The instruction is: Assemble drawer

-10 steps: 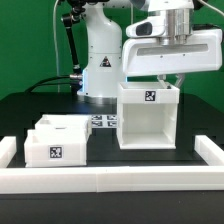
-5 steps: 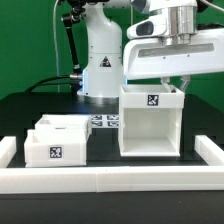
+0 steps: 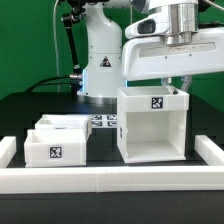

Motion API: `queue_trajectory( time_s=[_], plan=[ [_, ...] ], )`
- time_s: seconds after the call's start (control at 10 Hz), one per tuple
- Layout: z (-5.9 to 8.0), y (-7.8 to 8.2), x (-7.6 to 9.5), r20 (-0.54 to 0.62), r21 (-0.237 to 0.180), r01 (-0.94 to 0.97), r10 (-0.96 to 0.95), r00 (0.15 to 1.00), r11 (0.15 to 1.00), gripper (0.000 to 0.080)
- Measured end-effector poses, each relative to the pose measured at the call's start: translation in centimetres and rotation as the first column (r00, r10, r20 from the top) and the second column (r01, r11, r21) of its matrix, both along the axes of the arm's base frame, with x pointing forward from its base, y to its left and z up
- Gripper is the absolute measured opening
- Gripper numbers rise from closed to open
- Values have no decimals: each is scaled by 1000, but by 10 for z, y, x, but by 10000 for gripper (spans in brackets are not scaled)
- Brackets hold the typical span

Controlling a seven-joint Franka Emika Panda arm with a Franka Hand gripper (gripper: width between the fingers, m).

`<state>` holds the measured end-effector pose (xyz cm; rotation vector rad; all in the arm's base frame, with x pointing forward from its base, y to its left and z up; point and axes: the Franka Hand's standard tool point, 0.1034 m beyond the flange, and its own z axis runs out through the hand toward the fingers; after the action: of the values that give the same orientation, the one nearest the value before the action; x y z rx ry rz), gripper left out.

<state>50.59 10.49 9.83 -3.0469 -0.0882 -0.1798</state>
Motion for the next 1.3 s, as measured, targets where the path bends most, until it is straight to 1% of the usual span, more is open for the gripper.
queue_trajectory(
  time_s=[0.1,0.2,0.5,0.7,1.0,1.3],
  plan=[
    [0,0,0,0,0,0,0,1000,1000,38],
    [-2,-1,6,8,2,3,-3,1000,1000,38],
    [-1,5,35,35,14,6,-6,999,1000,38],
    [0,4,56,67,19,9,-10,998,1000,38],
    [2,5,56,66,25,36,-38,997,999,38],
    [4,8,60,56,77,250,-255,965,965,38]
  ],
)
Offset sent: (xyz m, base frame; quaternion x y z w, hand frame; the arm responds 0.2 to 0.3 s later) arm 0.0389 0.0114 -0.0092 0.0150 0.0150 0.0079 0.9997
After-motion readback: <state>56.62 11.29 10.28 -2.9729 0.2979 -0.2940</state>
